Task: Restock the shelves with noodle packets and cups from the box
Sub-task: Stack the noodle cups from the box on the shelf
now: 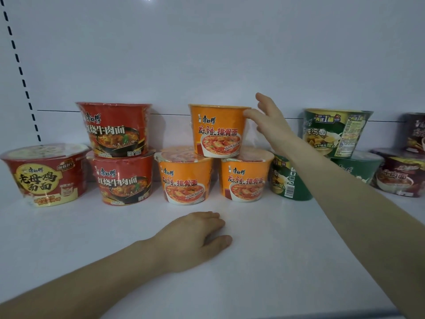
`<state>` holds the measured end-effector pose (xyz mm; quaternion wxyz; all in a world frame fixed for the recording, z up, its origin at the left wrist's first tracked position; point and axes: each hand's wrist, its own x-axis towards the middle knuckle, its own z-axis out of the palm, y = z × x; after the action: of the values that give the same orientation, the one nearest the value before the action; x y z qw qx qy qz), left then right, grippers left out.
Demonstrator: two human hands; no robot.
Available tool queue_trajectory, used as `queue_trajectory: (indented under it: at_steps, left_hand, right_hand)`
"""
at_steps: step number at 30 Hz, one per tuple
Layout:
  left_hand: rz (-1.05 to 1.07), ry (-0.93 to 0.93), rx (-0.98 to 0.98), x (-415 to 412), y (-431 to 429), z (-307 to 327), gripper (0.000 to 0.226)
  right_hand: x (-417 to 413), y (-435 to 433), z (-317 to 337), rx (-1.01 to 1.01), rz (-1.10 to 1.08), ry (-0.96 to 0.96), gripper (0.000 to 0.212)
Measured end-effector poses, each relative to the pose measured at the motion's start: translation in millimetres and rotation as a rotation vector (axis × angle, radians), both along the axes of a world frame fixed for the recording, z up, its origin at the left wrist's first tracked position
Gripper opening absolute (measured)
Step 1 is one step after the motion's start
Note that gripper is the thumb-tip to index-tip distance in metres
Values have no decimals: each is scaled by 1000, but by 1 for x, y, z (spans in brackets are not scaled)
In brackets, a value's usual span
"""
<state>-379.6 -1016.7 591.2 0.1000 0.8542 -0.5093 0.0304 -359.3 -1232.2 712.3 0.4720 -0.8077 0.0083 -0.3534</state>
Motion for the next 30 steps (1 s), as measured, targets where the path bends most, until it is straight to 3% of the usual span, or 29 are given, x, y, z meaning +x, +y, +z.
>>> queue_trajectory:
  at_steps: [3, 10, 14, 20, 27, 30]
  left_hand:
    - [-101, -225, -45, -5, -2, 7, 89]
    - [-247, -360, -79, -34, -40, 25, 87]
    - [-337, -397, -58, -53, -72, 23, 77]
    - [-391, -391, -70, -64, -118, 20, 93]
    - [-279, -432, -65, -69, -188, 23, 93]
    - [-172, -478, -95, -65, -208, 30, 81]
  right_hand:
    - [-21, -1, 2, -285, -293, -120, 37]
    - [-85, -10, -7, -543, -353, -97, 22]
    - [-121, -38, -14, -539, -450, -56, 20]
    - [-163, -95, -13, -427, -547, -16, 23]
    - [-173, -176, 0, -472, -526, 1, 23]
    - [-161, -205, 11, -512, -474, 1, 30]
